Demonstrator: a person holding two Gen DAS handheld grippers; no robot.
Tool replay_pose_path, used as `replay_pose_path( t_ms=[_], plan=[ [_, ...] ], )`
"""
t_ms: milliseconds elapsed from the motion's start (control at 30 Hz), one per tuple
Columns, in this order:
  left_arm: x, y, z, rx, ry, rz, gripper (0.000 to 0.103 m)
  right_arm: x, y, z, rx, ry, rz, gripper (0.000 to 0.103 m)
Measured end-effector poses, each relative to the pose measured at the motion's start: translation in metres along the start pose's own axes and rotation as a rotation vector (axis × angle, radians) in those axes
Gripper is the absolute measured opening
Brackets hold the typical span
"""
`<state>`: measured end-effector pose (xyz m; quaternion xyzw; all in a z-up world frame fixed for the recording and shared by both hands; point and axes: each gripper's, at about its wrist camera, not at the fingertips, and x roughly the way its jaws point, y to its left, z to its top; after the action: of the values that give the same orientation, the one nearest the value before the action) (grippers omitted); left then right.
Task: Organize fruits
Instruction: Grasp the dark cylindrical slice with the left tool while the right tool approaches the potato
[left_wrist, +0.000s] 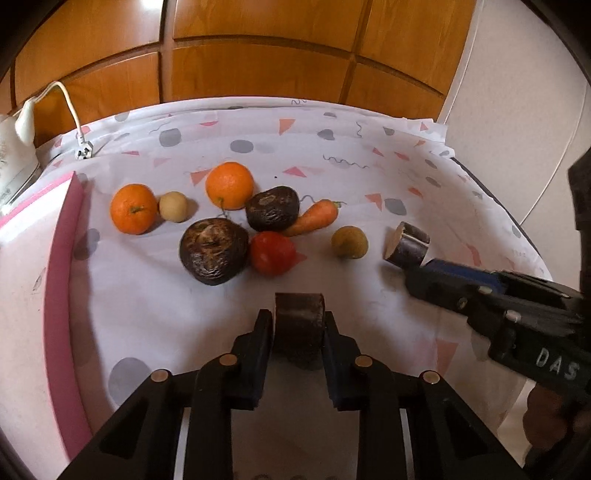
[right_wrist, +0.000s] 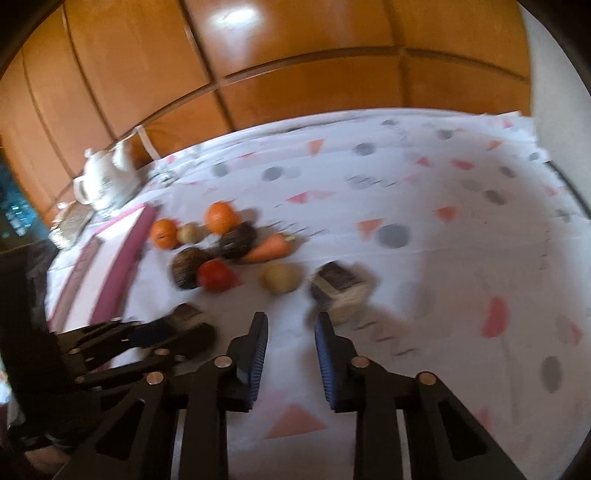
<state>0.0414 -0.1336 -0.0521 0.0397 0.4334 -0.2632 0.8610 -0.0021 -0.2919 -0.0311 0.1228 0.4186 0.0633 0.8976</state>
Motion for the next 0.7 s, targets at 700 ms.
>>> replay_pose_path(
  t_ms=[700],
  plan=[
    [0.003, 0.000, -0.010, -0.019, -0.073, 0.030, 0.027, 0.046, 0.013, 0.026, -0.046, 0.016, -0.054, 0.028]
  ],
)
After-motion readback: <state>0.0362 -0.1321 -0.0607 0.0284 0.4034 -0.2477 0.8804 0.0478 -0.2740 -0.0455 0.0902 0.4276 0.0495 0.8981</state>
